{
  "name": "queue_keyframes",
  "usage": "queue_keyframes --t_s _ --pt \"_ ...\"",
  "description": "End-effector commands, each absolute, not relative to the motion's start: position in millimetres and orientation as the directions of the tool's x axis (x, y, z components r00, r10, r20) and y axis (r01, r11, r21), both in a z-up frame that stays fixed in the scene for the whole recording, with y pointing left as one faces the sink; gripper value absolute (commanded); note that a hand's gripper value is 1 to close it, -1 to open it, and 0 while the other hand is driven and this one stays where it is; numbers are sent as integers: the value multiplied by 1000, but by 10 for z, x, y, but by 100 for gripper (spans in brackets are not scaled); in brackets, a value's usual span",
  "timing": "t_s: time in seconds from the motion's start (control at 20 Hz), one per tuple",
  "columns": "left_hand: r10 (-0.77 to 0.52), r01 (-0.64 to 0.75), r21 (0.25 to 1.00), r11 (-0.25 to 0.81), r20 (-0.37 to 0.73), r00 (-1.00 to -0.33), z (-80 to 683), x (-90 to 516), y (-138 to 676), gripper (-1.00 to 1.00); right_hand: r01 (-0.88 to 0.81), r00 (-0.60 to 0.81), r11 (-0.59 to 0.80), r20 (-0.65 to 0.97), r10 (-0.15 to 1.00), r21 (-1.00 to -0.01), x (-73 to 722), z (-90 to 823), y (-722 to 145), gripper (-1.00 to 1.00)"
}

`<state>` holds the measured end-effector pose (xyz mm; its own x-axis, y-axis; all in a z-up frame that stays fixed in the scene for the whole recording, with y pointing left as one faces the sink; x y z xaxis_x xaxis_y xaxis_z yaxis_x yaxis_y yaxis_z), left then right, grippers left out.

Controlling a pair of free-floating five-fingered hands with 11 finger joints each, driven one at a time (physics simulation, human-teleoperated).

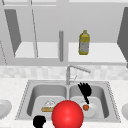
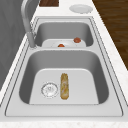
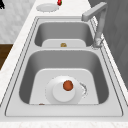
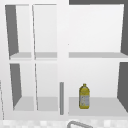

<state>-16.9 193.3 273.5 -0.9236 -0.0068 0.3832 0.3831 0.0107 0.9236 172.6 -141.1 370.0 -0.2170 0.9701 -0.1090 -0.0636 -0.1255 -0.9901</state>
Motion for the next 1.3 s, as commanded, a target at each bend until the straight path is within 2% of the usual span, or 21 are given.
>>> queue_keyframes --t_s 0.0,0.85,1.25 --pt "-7 383 924 11 383 -924 2735 -169 1933 0 -23 -245 -146 -136 960 -989 1984 3453 -1379 -100" --pt "-7 383 924 11 383 -924 2735 -169 1933 0 79 -225 -125 -140 964 -989 3267 2712 -1293 -100" --pt "-7 383 924 11 383 -924 2735 -169 1933 0 63 -229 -123 -135 964 -990 3924 2489 -1240 -100"
